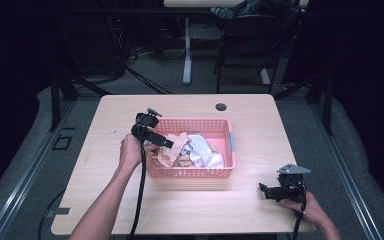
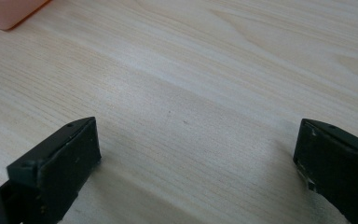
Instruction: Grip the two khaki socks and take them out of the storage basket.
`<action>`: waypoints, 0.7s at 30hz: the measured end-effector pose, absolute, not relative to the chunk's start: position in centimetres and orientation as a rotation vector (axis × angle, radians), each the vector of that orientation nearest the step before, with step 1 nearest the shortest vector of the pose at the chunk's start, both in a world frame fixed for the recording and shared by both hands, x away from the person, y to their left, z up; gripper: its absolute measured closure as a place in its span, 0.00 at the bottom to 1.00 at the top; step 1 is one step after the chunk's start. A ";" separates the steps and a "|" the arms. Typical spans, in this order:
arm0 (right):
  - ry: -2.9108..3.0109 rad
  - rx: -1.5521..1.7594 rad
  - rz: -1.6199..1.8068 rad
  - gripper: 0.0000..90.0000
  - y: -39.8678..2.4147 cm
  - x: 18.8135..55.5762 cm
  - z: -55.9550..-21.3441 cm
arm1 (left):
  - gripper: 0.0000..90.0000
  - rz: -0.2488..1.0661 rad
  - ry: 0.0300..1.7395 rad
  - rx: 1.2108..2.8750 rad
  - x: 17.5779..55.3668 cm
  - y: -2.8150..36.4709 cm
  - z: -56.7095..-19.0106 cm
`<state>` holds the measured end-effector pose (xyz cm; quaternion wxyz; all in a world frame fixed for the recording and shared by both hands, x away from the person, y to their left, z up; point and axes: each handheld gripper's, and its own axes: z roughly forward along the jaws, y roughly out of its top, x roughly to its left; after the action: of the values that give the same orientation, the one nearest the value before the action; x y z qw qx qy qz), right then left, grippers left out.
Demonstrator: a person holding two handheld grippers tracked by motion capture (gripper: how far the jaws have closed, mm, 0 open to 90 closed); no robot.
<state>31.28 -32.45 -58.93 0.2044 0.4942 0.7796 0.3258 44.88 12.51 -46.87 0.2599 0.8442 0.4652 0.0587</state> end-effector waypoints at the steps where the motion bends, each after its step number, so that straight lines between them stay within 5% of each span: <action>1: 2.175 1.378 0.909 0.00 -32.5 31.3 -58.9 | 0.00 0.154 1.263 2.286 44.9 12.2 -47.1; 7: 2.173 1.376 0.911 0.00 -32.4 31.3 -59.0 | 0.06 0.153 1.228 2.310 45.2 10.8 -47.8; 21: 2.170 1.377 0.909 0.00 -32.4 31.3 -58.9 | 0.53 0.161 1.232 2.436 46.0 8.5 -50.2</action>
<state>31.27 -32.45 -58.95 0.2061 0.4943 0.7790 0.3261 46.04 8.51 -50.18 0.2019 0.8725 0.4412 0.0578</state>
